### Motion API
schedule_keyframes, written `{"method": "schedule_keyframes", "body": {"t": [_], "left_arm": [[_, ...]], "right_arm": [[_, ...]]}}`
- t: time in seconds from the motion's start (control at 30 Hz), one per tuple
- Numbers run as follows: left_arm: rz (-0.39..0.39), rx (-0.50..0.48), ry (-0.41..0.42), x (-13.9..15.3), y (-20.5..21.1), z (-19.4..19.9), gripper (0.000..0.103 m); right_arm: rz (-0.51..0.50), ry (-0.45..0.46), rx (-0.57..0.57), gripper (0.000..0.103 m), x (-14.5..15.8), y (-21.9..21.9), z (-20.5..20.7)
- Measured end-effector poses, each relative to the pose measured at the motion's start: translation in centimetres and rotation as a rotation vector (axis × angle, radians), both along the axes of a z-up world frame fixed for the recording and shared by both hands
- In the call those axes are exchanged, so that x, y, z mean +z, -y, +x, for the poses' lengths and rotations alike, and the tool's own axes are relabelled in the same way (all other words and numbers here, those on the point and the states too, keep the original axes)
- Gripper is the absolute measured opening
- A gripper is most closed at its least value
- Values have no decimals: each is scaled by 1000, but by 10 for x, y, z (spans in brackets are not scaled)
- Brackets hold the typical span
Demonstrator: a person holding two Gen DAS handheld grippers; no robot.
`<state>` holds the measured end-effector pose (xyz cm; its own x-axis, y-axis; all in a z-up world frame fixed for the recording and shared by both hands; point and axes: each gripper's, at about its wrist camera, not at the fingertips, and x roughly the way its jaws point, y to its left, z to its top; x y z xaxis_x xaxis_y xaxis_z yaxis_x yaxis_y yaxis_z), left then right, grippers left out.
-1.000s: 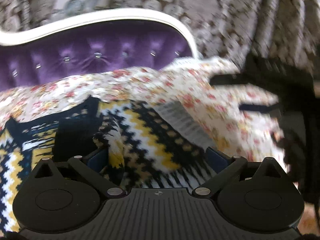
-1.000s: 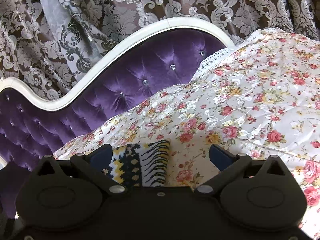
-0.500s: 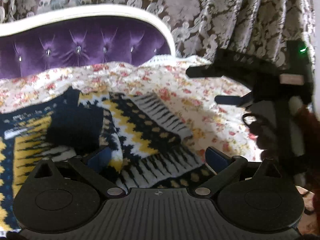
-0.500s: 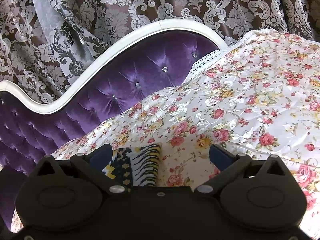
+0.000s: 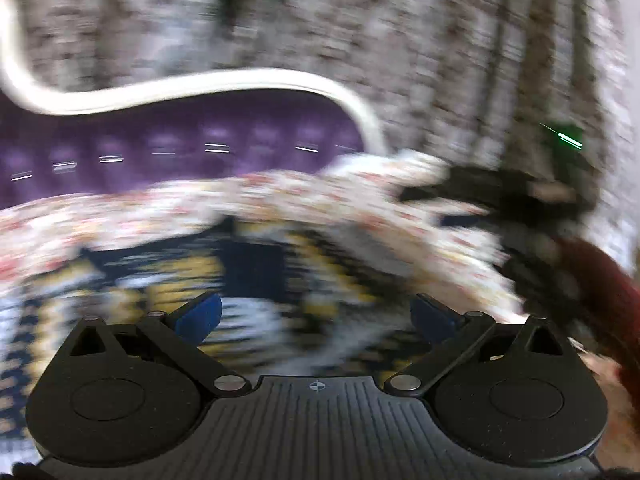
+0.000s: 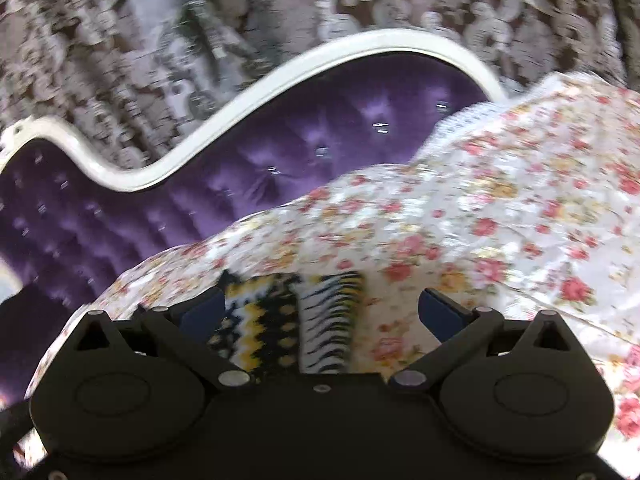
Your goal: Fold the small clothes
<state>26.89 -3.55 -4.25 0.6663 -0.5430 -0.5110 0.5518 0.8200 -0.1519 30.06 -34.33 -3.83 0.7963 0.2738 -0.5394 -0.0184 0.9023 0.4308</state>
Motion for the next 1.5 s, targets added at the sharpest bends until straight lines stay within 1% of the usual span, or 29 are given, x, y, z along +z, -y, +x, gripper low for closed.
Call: {"method": "schedule_keyframes", "body": {"t": [0.1,0.17,0.23,0.3,0.37,0.4,0.43,0.47,0.57,0.67,0.73,0.8,0.83,0.87,0.97,1.17,1.27,1.33,1.4,1.5], "left_arm": [[25,222,-31,-4,-29,18,102],[26,335,-61,-9,-48,28,102],[27,431,-98,-18,-61,38,102],[29,479,-136,-28,-70,46,102],[36,522,-175,-40,-77,52,102],[39,526,-187,-45,-79,53,102],[46,525,-180,-49,-79,54,102],[67,519,-159,-52,-75,53,102],[144,509,-128,-56,-64,53,103],[130,512,-126,-59,-69,48,103],[116,510,-129,-60,-73,46,103],[130,512,-125,-63,-72,45,103],[140,513,-123,-63,-70,46,103],[145,514,-123,-63,-69,46,103],[141,515,-121,-63,-70,45,103],[145,515,-125,-63,-70,45,103],[145,515,-124,-63,-70,45,103],[144,515,-123,-63,-70,45,103],[144,515,-124,-63,-71,45,103],[144,516,-121,-63,-70,45,103]], "right_arm": [[-74,11,39,103,3,-21,0],[-115,16,72,103,3,-36,-1],[-114,32,135,103,2,-51,-3],[-92,28,193,103,-1,-62,-3],[-97,13,241,103,-6,-75,-2],[-119,3,251,103,-9,-82,-1],[-146,-5,258,103,-11,-88,-1],[-182,-10,264,102,-14,-94,-1],[-296,-13,267,102,-20,-107,-1],[-371,-19,256,102,-25,-117,-2],[-423,-41,239,102,-28,-125,-1],[-475,-63,245,102,-35,-132,0],[-486,-54,241,102,-36,-134,-1],[-487,-41,233,102,-36,-133,-3],[-462,-55,209,102,-36,-125,1],[-364,-101,61,102,-29,-83,9],[-383,-121,-31,102,-27,-63,11],[-340,-135,-73,102,-26,-45,13],[-272,-141,-116,102,-25,-28,14],[-192,-125,-144,102,-20,-14,13]]}}
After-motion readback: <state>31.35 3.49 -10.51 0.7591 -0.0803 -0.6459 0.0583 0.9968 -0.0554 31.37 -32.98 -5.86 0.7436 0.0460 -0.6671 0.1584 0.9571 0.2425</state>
